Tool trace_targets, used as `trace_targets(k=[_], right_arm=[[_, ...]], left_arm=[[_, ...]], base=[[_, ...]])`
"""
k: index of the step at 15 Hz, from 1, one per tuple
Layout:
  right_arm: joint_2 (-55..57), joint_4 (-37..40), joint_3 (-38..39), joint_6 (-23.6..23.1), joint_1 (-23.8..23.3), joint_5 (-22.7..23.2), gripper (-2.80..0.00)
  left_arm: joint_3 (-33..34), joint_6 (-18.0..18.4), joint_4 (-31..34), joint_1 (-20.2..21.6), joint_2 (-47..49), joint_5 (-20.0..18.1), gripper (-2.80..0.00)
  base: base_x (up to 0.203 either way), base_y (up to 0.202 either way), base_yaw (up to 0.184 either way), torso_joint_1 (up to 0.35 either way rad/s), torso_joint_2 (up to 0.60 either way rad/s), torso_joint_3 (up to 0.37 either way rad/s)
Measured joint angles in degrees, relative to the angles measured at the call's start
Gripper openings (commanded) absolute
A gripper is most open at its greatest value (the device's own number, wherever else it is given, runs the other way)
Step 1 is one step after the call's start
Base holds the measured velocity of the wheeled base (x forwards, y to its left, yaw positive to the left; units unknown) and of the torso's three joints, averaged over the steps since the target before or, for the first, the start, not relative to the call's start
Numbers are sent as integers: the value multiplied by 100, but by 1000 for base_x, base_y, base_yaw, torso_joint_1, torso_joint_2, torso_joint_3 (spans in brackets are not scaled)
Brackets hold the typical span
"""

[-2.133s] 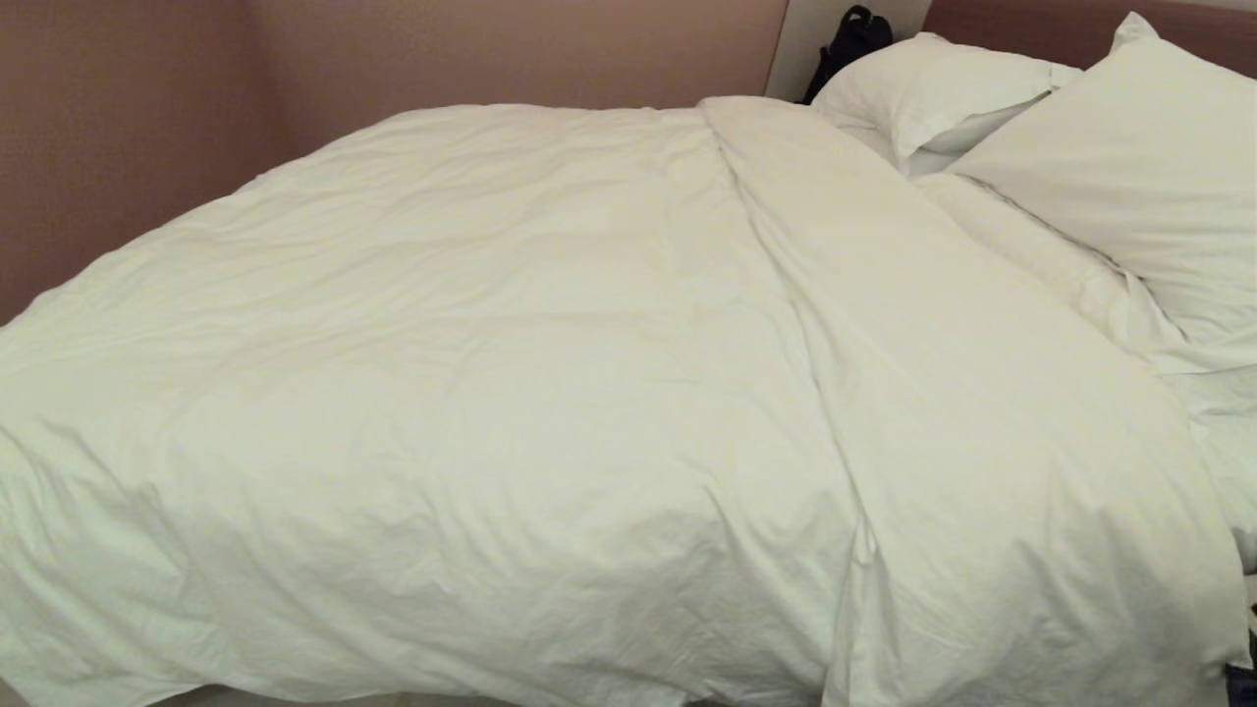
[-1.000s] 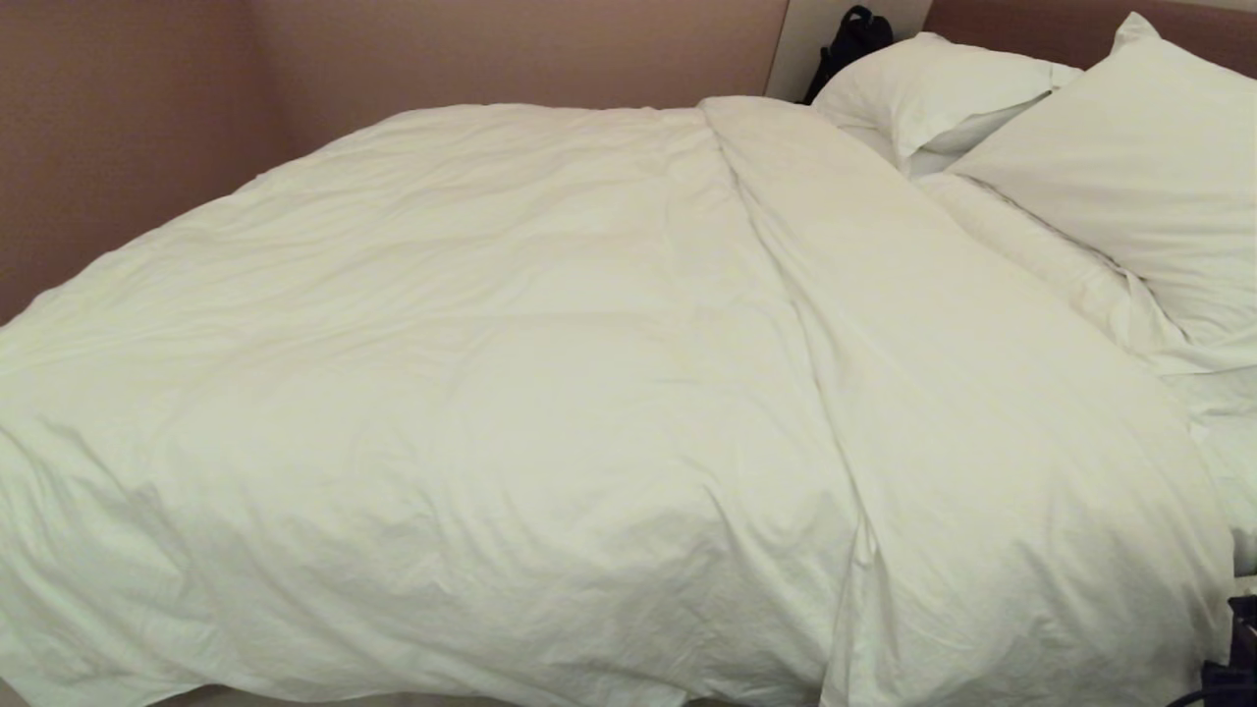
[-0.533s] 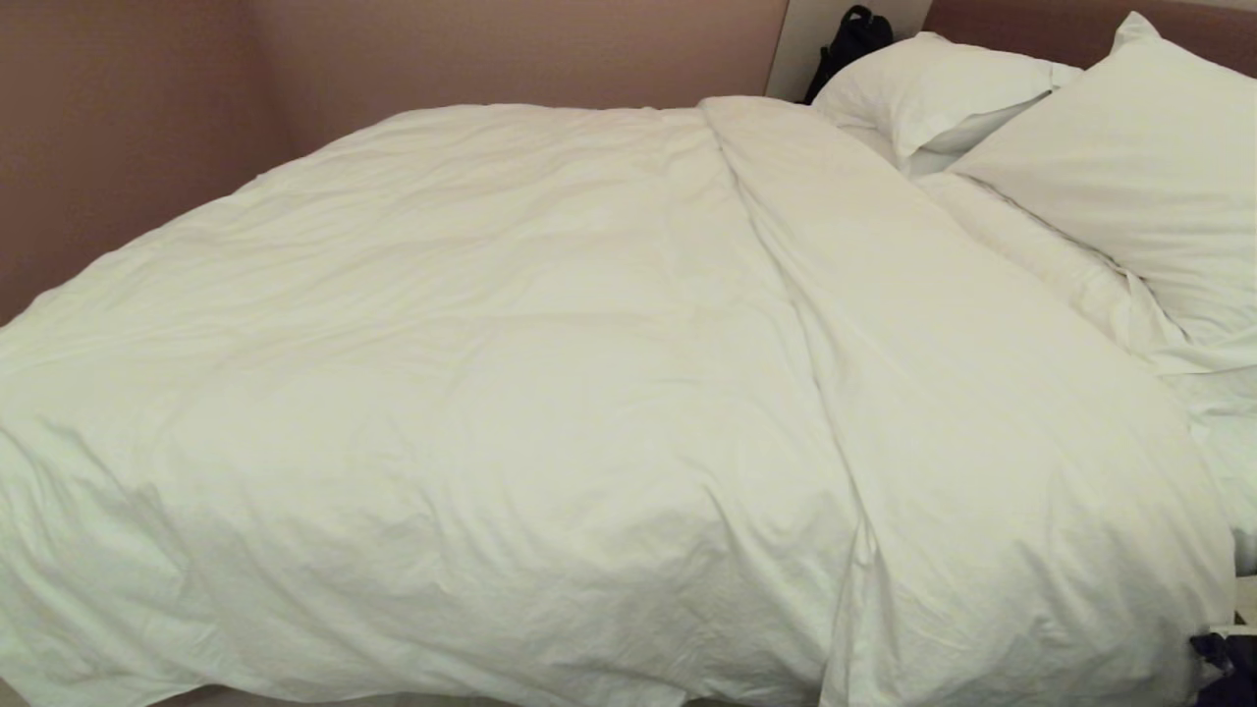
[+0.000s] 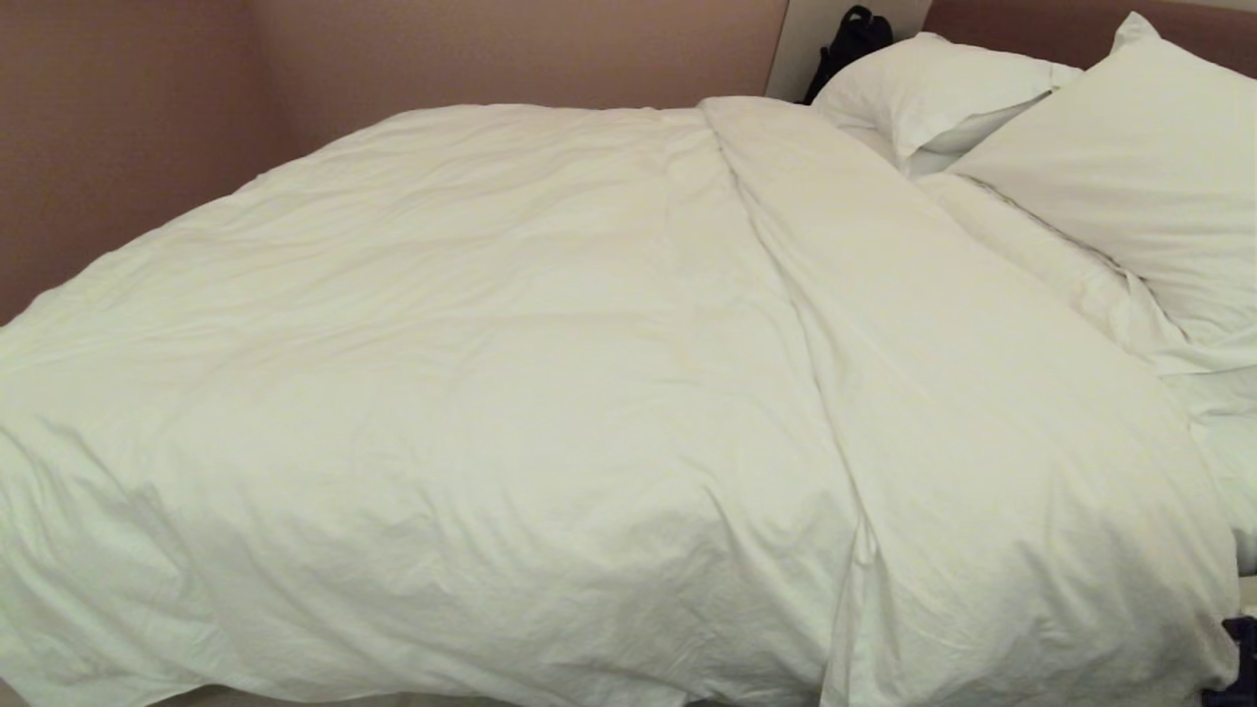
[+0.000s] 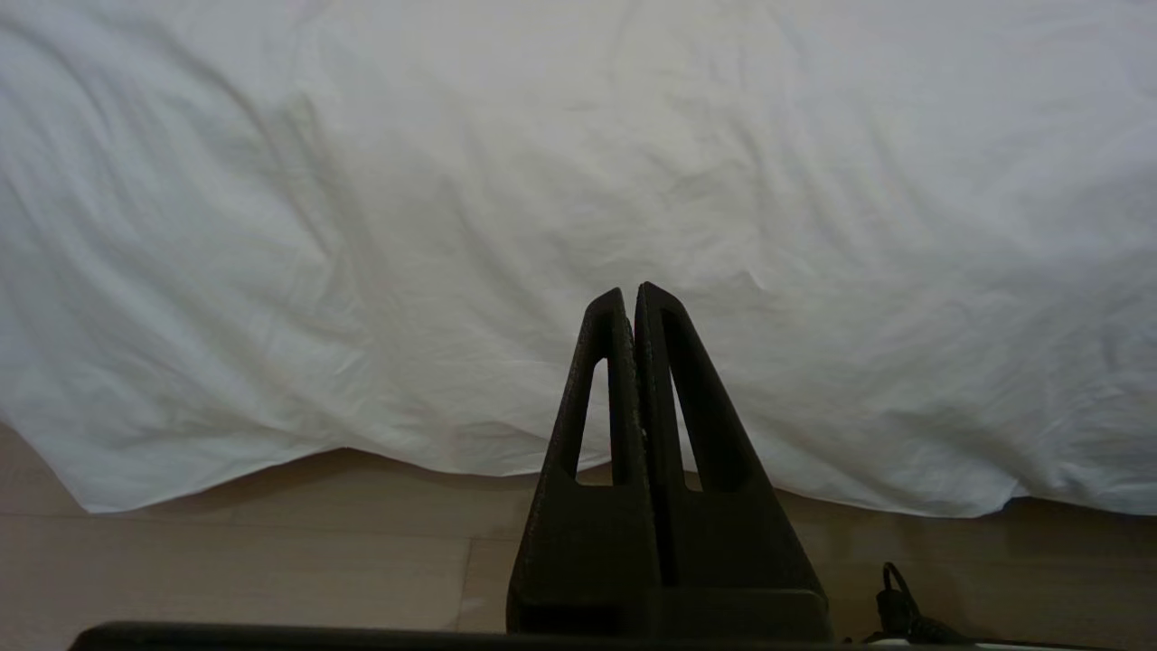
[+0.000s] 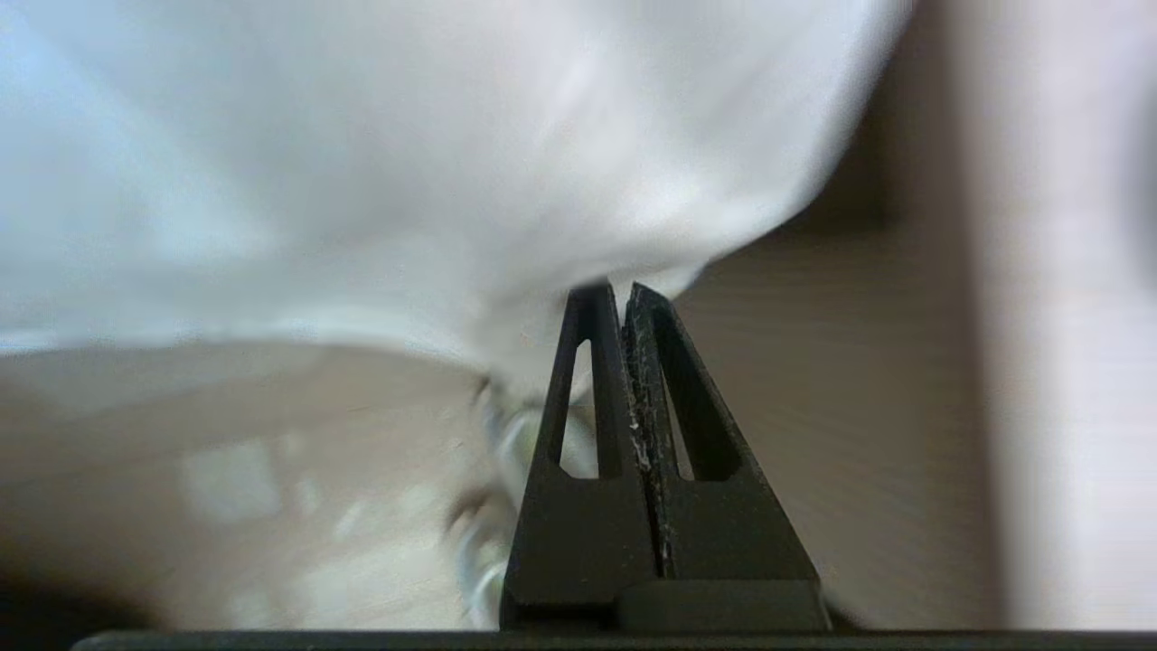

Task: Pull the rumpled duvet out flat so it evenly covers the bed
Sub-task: Flatten the corners of the folded blanket

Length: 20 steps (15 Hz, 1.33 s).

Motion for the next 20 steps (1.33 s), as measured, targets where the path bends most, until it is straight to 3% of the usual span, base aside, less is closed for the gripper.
trace_targets(k=[6, 10, 15, 20], right_arm=[[-1359, 14, -121, 289, 260, 343, -280], [-2008, 51, -742, 942, 973, 279, -280], [-2330, 77, -1337, 1913, 2059, -377, -280], [-2589, 264, -1681, 2497, 2710, -1400, -280]], left_arm=[[0, -2, 0, 1, 0, 2, -280], [0, -2, 2, -5, 0, 2, -280], [0, 2, 0, 0, 0, 5, -280], [0, -2, 0, 0, 0, 3, -280]], base=[[0, 0, 0, 0, 0, 0], [0, 0, 0, 0, 0, 0], [0, 0, 0, 0, 0, 0], [0, 0, 0, 0, 0, 0]])
